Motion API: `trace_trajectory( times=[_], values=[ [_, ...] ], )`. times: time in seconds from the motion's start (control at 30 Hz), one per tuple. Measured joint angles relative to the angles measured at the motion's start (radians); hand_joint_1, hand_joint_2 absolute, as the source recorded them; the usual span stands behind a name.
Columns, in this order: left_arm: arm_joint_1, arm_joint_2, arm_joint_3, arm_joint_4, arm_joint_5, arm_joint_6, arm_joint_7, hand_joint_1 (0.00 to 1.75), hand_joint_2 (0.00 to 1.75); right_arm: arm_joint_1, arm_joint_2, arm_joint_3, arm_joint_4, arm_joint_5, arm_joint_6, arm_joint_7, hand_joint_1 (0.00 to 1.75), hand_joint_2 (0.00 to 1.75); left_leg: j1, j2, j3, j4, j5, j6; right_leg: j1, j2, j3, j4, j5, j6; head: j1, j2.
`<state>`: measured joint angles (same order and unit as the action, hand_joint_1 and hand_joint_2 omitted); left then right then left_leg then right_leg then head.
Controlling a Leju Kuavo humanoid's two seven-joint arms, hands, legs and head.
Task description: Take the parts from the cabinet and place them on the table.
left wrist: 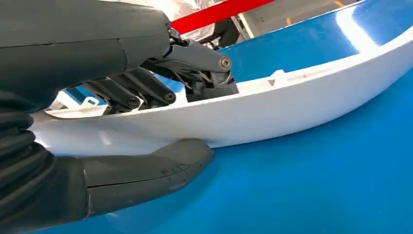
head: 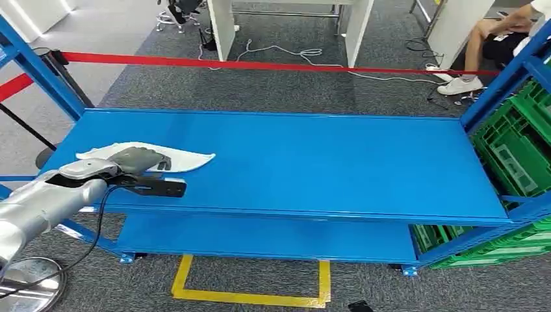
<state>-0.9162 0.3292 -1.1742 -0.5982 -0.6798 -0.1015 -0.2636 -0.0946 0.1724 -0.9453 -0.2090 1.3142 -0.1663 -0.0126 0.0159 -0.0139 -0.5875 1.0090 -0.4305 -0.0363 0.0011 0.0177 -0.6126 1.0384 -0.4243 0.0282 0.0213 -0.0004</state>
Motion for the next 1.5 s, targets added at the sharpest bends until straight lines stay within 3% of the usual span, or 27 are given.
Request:
trace_trajectory(
  times=[0.13, 0.4, 0.47, 0.57, 0.67, 0.73, 0.9, 1.0, 1.23, 1.5],
  values=[
    [0.01, -0.001, 0.017, 0.0, 0.003, 0.013, 0.0, 1.75, 1.75, 0.0, 0.0, 0.0, 0.0, 0.0, 0.0, 0.0, 0.0, 1.75, 0.0, 0.0, 0.0, 0.0, 0.0, 0.0, 0.0, 0.0, 0.0, 0.0, 0.0, 0.0, 0.0, 0.0],
    [0.08, -0.016, 0.138, -0.011, -0.002, 0.153, -0.016, 1.75, 1.75, 0.0, 0.0, -0.001, 0.0, -0.002, -0.001, -0.002, 0.0, 1.75, 0.0, 0.0, 0.0, 0.0, 0.0, 0.0, 0.0, 0.0, -0.001, 0.0, 0.0, 0.0, 0.0, 0.0],
    [0.119, -0.019, 0.184, -0.041, -0.012, 0.236, -0.067, 1.75, 1.75, 0.0, 0.0, -0.001, 0.0, 0.001, -0.001, -0.005, 0.0, 1.75, 0.0, 0.0, 0.0, 0.0, 0.0, 0.0, -0.001, 0.001, -0.001, 0.0, 0.0, 0.0, 0.0, 0.0],
    [0.246, -0.035, 0.324, -0.171, -0.044, 0.398, -0.167, 1.75, 1.75, 0.001, 0.0, -0.001, 0.0, 0.008, -0.001, -0.006, 0.0, 1.75, -0.001, 0.001, -0.001, 0.0, 0.0, 0.0, -0.001, 0.001, -0.002, 0.0, 0.0, 0.001, 0.0, 0.0],
    [0.372, -0.075, 0.472, -0.303, -0.037, 0.447, -0.221, 1.75, 1.75, -0.002, 0.0, -0.001, 0.0, 0.012, -0.001, -0.006, 0.0, 1.75, -0.001, 0.001, -0.003, 0.0, -0.001, 0.0, -0.001, 0.002, -0.004, 0.0, -0.001, 0.001, 0.0, 0.0],
    [0.452, -0.12, 0.56, -0.406, 0.023, 0.468, -0.281, 1.75, 1.75, 0.0, 0.0, -0.001, 0.0, 0.018, -0.001, -0.006, 0.0, 1.75, -0.003, 0.004, -0.003, 0.0, -0.003, 0.002, -0.002, 0.005, -0.005, -0.001, -0.001, 0.001, 0.0, 0.0],
    [0.613, -0.222, 0.721, -0.643, 0.218, 0.419, -0.378, 1.75, 1.75, 0.0, 0.0, -0.001, 0.0, 0.023, -0.002, -0.006, 0.0, 1.75, -0.003, 0.004, -0.006, 0.0, -0.003, 0.002, -0.003, 0.005, -0.008, -0.001, -0.001, 0.001, -0.001, 0.0],
    [0.679, -0.274, 0.78, -0.758, 0.3, 0.377, -0.397, 1.75, 1.75, 0.0, 0.0, -0.001, 0.0, 0.026, -0.002, -0.004, 0.0, 1.75, -0.003, 0.004, -0.006, 0.0, -0.003, 0.002, -0.003, 0.005, -0.008, -0.001, -0.001, 0.001, 0.0, 0.0],
    [0.76, -0.347, 0.847, -0.894, 0.411, 0.339, -0.429, 1.75, 1.75, 0.0, 0.0, -0.001, 0.0, 0.027, -0.004, -0.001, 0.0, 1.75, -0.003, 0.004, -0.007, 0.0, -0.003, 0.002, -0.003, 0.004, -0.008, -0.001, -0.001, 0.001, 0.0, 0.0],
    [0.888, -0.449, 0.89, -1.041, 0.668, 0.281, -0.434, 1.75, 1.75, 0.002, 0.0, -0.001, 0.0, 0.017, -0.017, 0.006, 0.0, 1.75, -0.003, 0.004, -0.007, 0.0, -0.004, 0.003, -0.003, 0.003, -0.008, -0.001, -0.001, 0.002, 0.0, 0.0]
  ],
)
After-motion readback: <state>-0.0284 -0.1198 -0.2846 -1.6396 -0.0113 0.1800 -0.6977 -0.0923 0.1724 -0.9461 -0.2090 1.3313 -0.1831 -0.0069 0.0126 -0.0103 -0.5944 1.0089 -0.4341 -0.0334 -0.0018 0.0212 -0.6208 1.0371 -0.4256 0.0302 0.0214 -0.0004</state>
